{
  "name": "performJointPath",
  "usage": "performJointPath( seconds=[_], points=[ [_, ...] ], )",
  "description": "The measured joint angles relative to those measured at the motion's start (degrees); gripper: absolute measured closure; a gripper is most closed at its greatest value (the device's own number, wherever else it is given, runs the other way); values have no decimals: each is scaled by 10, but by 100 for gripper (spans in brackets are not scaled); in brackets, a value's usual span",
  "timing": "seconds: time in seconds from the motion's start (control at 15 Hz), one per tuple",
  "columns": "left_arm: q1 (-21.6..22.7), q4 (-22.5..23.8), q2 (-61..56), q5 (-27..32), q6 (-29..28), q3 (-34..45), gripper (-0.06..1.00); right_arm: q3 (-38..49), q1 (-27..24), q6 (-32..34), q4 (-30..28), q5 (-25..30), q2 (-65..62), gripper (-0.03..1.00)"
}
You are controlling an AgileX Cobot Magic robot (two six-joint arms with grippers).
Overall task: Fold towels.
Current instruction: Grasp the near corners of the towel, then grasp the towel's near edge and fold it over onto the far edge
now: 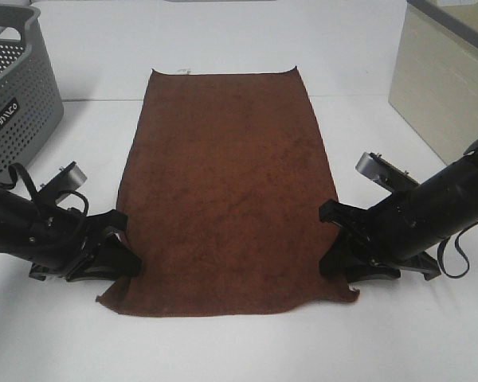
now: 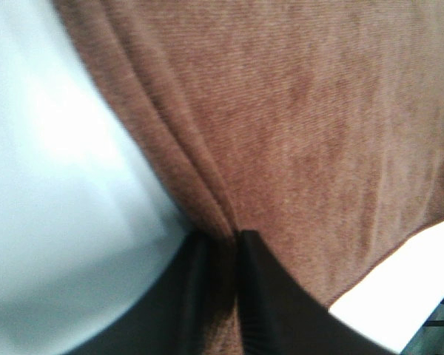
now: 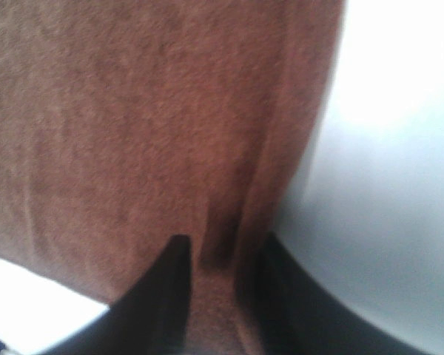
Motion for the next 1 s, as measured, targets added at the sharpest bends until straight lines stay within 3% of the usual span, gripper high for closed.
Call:
performJointPath(
  seconds=[0.07,0.13,0.33,0.73,1.0],
  points=[
    [0,3,0,-6,0,0,92,0,0,1,-2,-11,5,89],
    [0,4,0,-6,1,0,94,0,0,3,-2,-13,5,97],
    [0,28,-12,-2,-6,0,94,3,0,17,-14,-26,-14,97],
    [0,163,-111,1,-112,18,94,36,0,92,-96,11,-106,97],
    [0,185,-195,31,-129,88,94,125,0,100,-97,25,-173,97]
  ],
)
